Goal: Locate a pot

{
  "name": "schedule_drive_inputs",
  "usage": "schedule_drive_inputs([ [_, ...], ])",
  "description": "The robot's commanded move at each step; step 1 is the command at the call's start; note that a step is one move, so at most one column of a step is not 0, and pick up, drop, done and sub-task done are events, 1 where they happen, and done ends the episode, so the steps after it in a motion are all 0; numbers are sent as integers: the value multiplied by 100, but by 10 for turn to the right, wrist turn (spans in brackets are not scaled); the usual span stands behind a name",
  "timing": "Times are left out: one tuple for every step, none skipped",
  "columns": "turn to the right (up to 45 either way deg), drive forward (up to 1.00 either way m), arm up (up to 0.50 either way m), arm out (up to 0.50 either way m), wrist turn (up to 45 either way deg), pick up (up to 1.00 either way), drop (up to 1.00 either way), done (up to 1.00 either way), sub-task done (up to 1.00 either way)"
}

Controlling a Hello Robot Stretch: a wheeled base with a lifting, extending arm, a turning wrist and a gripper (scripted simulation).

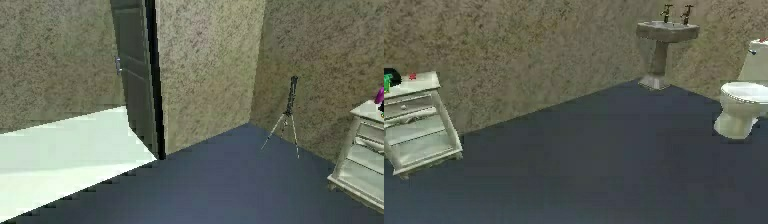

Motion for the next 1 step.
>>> schedule_drive_inputs([
  [270, 0, 0, 0, 0, 0, 0, 0, 0],
])
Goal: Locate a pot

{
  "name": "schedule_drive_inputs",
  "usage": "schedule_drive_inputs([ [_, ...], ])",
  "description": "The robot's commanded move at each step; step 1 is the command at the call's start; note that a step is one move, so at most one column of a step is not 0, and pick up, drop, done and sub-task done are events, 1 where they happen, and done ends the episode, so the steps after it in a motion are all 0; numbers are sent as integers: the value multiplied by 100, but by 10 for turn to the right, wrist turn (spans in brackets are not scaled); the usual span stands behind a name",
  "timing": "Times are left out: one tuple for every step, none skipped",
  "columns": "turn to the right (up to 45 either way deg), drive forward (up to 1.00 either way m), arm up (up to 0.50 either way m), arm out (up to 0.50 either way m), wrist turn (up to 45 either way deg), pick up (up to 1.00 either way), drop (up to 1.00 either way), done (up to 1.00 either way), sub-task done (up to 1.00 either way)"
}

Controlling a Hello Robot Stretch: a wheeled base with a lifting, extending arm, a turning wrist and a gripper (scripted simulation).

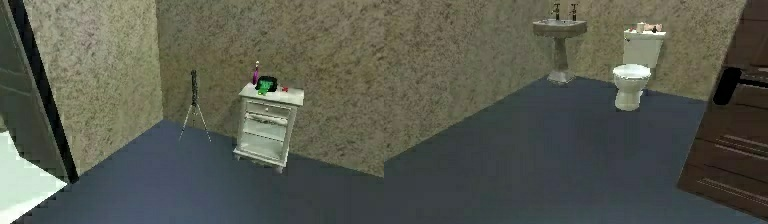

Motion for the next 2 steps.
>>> schedule_drive_inputs([
  [450, 0, 0, 0, 0, 0, 0, 0, 0],
  [0, 15, 0, 0, 0, 0, 0, 0, 0],
])
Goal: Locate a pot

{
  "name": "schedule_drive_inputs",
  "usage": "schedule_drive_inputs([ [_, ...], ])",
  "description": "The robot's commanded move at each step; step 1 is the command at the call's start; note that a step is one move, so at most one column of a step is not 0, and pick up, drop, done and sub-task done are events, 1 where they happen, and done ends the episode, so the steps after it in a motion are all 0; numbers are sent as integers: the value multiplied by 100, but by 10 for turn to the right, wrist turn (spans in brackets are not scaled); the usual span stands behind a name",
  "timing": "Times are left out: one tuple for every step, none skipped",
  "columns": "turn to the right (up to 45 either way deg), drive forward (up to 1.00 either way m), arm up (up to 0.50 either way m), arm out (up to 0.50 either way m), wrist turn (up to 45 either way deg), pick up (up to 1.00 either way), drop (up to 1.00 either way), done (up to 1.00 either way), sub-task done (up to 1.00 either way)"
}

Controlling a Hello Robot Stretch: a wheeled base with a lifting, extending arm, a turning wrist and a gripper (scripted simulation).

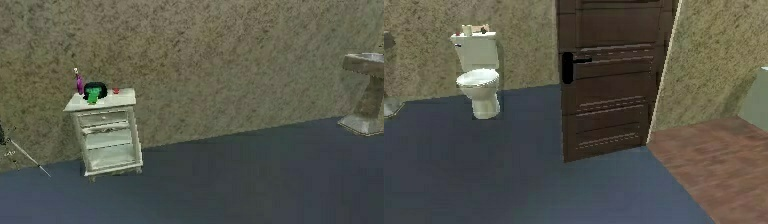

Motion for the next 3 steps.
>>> schedule_drive_inputs([
  [-450, 0, 0, 0, 0, 0, 0, 0, 0],
  [-330, 0, 0, 0, 0, 0, 0, 0, 0],
  [0, 15, 0, 0, 0, 0, 0, 0, 0],
])
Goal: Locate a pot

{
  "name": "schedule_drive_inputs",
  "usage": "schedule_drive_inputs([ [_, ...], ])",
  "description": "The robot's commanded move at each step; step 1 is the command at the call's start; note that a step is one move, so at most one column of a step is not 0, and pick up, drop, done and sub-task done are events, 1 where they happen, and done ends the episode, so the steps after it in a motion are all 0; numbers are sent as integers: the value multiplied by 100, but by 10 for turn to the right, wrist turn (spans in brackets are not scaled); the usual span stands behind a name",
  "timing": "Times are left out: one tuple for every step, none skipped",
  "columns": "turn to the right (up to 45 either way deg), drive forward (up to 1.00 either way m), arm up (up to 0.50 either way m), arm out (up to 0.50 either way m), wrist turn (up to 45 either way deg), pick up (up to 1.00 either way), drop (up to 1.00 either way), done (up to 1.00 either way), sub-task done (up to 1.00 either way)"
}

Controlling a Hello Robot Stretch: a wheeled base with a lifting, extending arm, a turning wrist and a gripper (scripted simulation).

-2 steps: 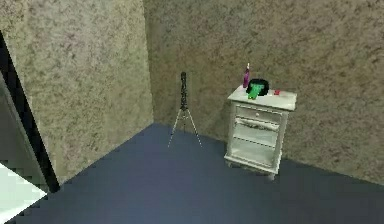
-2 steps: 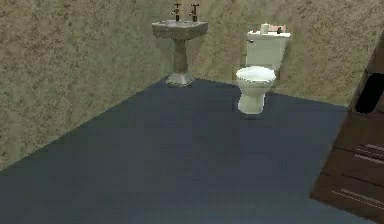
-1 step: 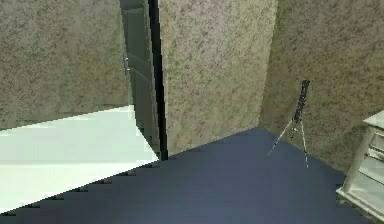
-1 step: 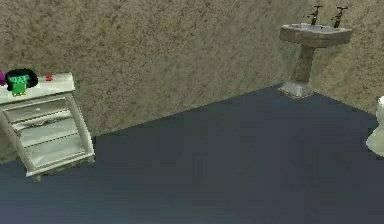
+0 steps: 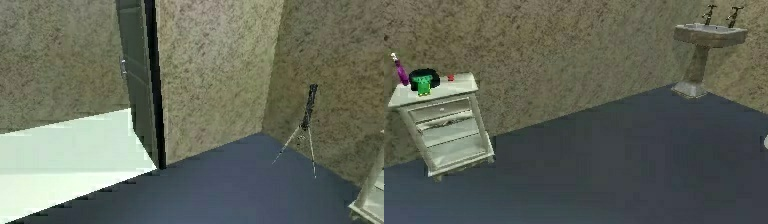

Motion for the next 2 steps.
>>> schedule_drive_inputs([
  [-270, 0, 0, 0, 0, 0, 0, 0, 0],
  [0, 100, 0, 0, 0, 0, 0, 0, 0],
])
